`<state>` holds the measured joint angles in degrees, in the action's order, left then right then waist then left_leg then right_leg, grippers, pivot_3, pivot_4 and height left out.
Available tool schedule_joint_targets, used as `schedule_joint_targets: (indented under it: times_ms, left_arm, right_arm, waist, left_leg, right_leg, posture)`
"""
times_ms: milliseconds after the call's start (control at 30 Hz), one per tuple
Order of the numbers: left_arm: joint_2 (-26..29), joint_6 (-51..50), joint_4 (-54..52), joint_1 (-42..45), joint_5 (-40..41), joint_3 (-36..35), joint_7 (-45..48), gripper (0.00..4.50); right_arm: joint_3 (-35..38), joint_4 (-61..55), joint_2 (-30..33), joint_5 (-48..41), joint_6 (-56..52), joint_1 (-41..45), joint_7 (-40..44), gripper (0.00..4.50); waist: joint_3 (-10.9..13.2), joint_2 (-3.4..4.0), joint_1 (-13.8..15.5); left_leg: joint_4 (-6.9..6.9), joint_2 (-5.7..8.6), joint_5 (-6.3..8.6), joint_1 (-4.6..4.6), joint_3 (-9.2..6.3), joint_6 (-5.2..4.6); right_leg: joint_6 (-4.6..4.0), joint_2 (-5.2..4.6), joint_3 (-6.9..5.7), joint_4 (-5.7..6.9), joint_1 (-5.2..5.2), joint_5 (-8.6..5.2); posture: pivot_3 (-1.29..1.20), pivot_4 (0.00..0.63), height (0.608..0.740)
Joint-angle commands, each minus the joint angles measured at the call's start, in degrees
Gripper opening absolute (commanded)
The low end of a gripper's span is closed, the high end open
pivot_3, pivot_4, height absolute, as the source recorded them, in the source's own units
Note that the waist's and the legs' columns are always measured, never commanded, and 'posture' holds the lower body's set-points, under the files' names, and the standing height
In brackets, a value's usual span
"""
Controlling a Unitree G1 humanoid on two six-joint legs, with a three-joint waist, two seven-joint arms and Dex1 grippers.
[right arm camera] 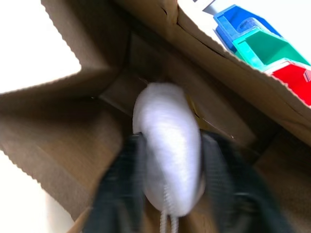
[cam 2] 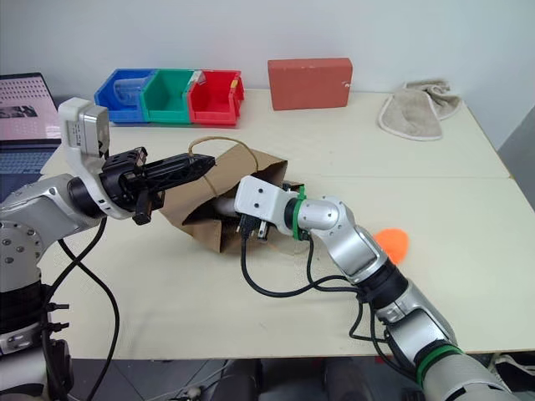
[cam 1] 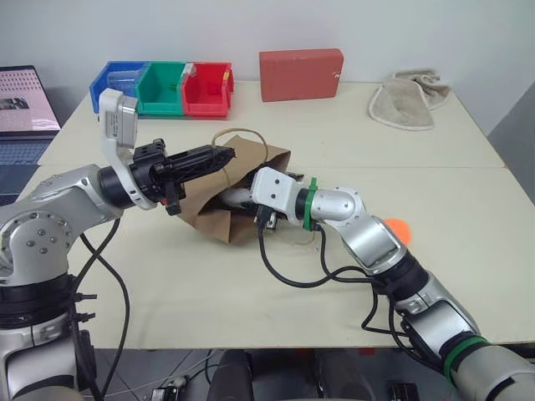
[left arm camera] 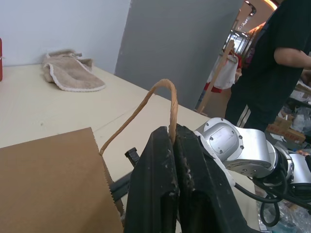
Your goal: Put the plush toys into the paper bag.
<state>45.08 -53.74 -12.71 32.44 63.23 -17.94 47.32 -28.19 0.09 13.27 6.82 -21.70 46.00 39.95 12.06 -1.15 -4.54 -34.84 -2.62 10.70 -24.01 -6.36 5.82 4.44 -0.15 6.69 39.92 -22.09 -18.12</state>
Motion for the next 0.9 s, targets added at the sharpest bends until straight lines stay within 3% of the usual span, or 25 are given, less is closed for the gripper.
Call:
schedule_joint_targets:
  times_ms: [33, 133, 167, 433, 600, 733, 900]
  left_arm:
    - [-0.4, 0.3, 1.0, 1.6, 2.0, -2.5, -0.7, 0.0]
    - [-0.4, 0.4, 1.4, 1.7, 2.0, -2.4, -0.7, 0.0]
    - [-0.5, 0.5, 1.7, 1.8, 1.9, -2.3, -0.7, 0.0]
    - [-1.2, 0.9, 1.8, 2.0, 1.6, -1.9, -1.1, 0.0]
    - [-2.4, 1.1, 0.6, 1.1, 1.2, -0.7, -1.0, 0.0]
    - [-2.6, 1.2, 0.6, 0.6, 1.1, -0.8, -0.8, 0.0]
    - [-2.8, 1.5, 0.7, 0.6, 0.8, -0.4, -0.6, 0.0]
  right_arm:
    - [1.2, -3.1, 0.6, 0.5, 1.6, 0.2, 0.5, 3.16]
    - [1.6, -4.4, 1.8, 0.6, 1.7, -0.7, 1.2, 4.29]
    - [2.0, -5.1, 2.3, 0.3, 1.5, -0.9, 1.5, 4.45]
    - [10.0, -17.1, 11.3, -10.8, -5.8, -3.5, 11.9, 4.45]
    - [25.4, -27.7, 27.1, -24.2, -18.5, -9.4, 20.2, 4.45]
    - [29.4, -28.2, 43.3, -20.9, -17.4, -24.3, 24.1, 4.45]
    - [24.2, -23.4, 48.1, -10.9, -8.6, -32.7, 18.6, 4.45]
  waist:
    - [0.0, -0.01, 0.0]
    - [0.0, 0.0, -0.1]
    - [0.0, 0.0, -0.1]
    - [0.0, -0.01, 0.0]
    - [0.0, -0.02, 1.1]
    - [0.0, -0.06, 2.0]
    - [0.0, -0.06, 0.8]
  left_leg:
    - [0.0, 0.0, 0.0, 0.0, 0.0, 0.0]
    - [0.0, -0.01, 0.0, 0.01, -0.01, 0.0]
    - [0.0, -0.01, 0.0, 0.0, -0.01, 0.0]
    - [-0.01, 0.01, 0.0, -0.01, -0.01, 0.0]
    - [-0.01, 0.05, 0.01, -0.11, -0.03, -0.01]
    - [0.01, 0.04, 0.01, -0.11, -0.05, -0.03]
    - [-0.04, 0.02, 0.01, -0.03, 0.3, -0.03]
  right_leg:
    - [0.0, 0.0, 0.0, 0.01, 0.0, 0.0]
    - [0.0, 0.0, -0.01, 0.02, 0.0, 0.0]
    - [0.0, 0.0, -0.01, 0.02, 0.0, 0.0]
    - [0.0, 0.0, -0.01, 0.01, 0.0, 0.0]
    - [0.0, -0.06, -0.03, -0.08, 0.01, 0.0]
    - [0.0, -0.05, -0.07, -0.2, 0.02, -0.01]
    - [0.06, -0.04, 0.23, -0.3, 0.0, -0.04]
  posture:
    - [0.0, 0.15, 0.74]
    - [0.0, 0.15, 0.74]
    - [0.0, 0.15, 0.74]
    - [0.0, 0.15, 0.74]
    - [0.0, 0.15, 0.74]
    - [0.0, 0.15, 0.74]
    - [0.0, 0.15, 0.74]
